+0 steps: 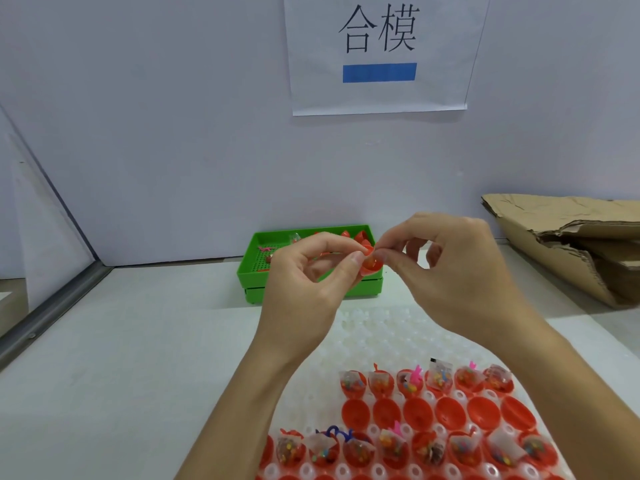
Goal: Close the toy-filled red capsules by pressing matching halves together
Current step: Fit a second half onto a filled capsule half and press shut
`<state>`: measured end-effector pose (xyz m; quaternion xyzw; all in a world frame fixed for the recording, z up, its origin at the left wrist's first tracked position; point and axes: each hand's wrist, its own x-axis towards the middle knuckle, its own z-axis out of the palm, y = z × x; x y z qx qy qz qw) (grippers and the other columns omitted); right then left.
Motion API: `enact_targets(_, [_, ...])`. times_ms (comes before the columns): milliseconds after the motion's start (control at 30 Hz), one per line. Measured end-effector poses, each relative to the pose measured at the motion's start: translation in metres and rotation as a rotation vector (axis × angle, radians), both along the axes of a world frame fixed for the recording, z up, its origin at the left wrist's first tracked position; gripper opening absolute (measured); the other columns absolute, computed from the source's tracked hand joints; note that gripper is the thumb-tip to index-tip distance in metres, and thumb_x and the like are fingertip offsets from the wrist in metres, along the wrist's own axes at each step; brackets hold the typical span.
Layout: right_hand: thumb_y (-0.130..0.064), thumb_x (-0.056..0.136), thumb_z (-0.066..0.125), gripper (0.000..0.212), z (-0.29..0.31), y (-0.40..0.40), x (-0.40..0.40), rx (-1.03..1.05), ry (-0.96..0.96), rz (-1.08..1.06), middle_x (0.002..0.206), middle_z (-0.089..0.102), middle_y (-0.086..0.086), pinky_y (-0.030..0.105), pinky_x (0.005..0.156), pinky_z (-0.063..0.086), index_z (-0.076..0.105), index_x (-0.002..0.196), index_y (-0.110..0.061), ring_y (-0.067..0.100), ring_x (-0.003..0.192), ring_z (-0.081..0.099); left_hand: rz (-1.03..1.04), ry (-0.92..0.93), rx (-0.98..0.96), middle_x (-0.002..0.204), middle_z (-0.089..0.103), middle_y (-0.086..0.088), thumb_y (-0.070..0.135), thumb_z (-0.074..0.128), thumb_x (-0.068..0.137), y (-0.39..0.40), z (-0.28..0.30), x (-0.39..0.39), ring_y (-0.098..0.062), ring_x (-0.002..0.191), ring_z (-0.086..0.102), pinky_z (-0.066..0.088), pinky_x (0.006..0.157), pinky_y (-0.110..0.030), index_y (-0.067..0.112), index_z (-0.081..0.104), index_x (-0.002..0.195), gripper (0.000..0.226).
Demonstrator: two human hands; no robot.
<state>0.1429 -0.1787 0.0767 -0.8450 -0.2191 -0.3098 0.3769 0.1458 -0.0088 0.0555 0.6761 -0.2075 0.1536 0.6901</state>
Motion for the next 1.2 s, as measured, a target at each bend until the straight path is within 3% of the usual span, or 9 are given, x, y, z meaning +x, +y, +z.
enact_targets(167, [-0.009, 0.083, 0.079, 0.013, 0.000, -0.001, 0.001, -0.006, 0.009, -0.001, 0.072, 0.066, -0.013, 0.005, 0.059, 0.037, 0.077, 0.079, -0.021, 0.007, 0.070, 0.057, 0.015, -0.019, 0.039, 0.091, 0.075, -0.003, 0.003, 0.069, 0.090, 0.000, 0.000, 0.001, -0.022, 0.090, 0.073, 0.059, 0.083, -0.038, 0.014, 0.071, 0.091, 0.011])
enact_targets(367, [-0.008, 0.082, 0.078, 0.016, -0.001, -0.001, 0.002, 0.013, -0.005, 0.004, 0.073, 0.068, -0.010, 0.007, 0.060, 0.038, 0.076, 0.078, -0.023, 0.012, 0.073, 0.058, 0.005, -0.015, -0.020, 0.088, 0.075, -0.005, 0.002, 0.068, 0.090, -0.004, -0.001, 0.000, -0.020, 0.085, 0.075, 0.061, 0.079, -0.032, 0.003, 0.070, 0.090, 0.003])
enact_targets(600, [-0.016, 0.083, 0.079, 0.023, -0.001, 0.001, 0.001, 0.055, -0.032, 0.005, 0.071, 0.067, -0.013, 0.007, 0.059, 0.037, 0.071, 0.076, -0.036, 0.013, 0.071, 0.057, 0.037, -0.077, 0.025, 0.090, 0.076, 0.001, 0.007, 0.079, 0.079, -0.004, 0.000, -0.001, -0.015, 0.088, 0.074, 0.059, 0.082, -0.027, 0.009, 0.072, 0.090, 0.014])
enact_targets(667, [-0.018, 0.083, 0.079, 0.016, -0.001, 0.001, 0.002, 0.063, -0.009, 0.009, 0.073, 0.067, -0.013, 0.009, 0.059, 0.037, 0.075, 0.078, -0.033, 0.013, 0.071, 0.057, 0.064, -0.073, 0.021, 0.090, 0.076, 0.002, 0.009, 0.080, 0.078, -0.004, -0.001, 0.000, -0.015, 0.088, 0.074, 0.059, 0.082, -0.029, 0.009, 0.072, 0.090, 0.014])
enact_targets(800, [-0.019, 0.089, 0.073, 0.015, -0.001, -0.003, 0.005, 0.147, 0.071, 0.073, 0.081, 0.070, -0.012, 0.018, 0.056, 0.039, 0.078, 0.088, -0.033, 0.013, 0.074, 0.061, 0.046, -0.006, -0.066, 0.092, 0.077, -0.003, 0.023, 0.079, 0.074, -0.004, -0.002, 0.000, -0.020, 0.091, 0.075, 0.060, 0.085, -0.040, 0.012, 0.071, 0.090, 0.020])
enact_targets(900, [-0.023, 0.095, 0.065, 0.016, -0.002, -0.013, 0.009, 0.279, 0.157, 0.041, 0.094, 0.073, -0.013, 0.023, 0.064, 0.052, 0.075, 0.104, -0.031, 0.010, 0.085, 0.066, -0.009, 0.049, -0.170, 0.092, 0.077, -0.005, 0.023, 0.078, 0.070, -0.004, 0.000, 0.001, -0.025, 0.091, 0.075, 0.060, 0.081, -0.037, 0.013, 0.070, 0.088, 0.022])
enact_targets(967, [-0.030, 0.096, 0.060, 0.018, -0.004, -0.019, 0.012, 0.360, 0.379, 0.094, 0.102, 0.075, -0.009, 0.025, 0.072, 0.059, 0.070, 0.111, -0.033, 0.010, 0.095, 0.070, -0.071, 0.086, -0.258, 0.092, 0.077, -0.008, 0.017, 0.077, 0.072, -0.003, 0.002, 0.001, -0.026, 0.091, 0.075, 0.060, 0.079, -0.031, 0.008, 0.068, 0.089, 0.021])
enact_targets(1067, [-0.035, 0.090, 0.054, 0.035, -0.009, -0.019, 0.014, 0.598, 0.710, 0.396, 0.111, 0.076, 0.001, 0.027, 0.075, 0.060, 0.068, 0.117, -0.019, 0.021, 0.103, 0.072, -0.111, 0.111, -0.290, 0.094, 0.077, -0.010, 0.013, 0.075, 0.074, -0.003, 0.003, 0.001, -0.026, 0.092, 0.075, 0.060, 0.078, -0.030, 0.004, 0.066, 0.092, 0.022])
enact_targets(1200, [-0.027, 0.082, 0.063, 0.035, -0.010, -0.018, 0.015, 0.668, 0.622, 0.498, 0.108, 0.077, 0.008, 0.023, 0.077, 0.058, 0.071, 0.113, -0.013, 0.024, 0.101, 0.074, -0.113, 0.126, -0.273, 0.095, 0.076, -0.012, 0.015, 0.075, 0.071, -0.001, 0.003, 0.001, -0.027, 0.092, 0.075, 0.060, 0.079, -0.032, 0.004, 0.066, 0.091, 0.024])
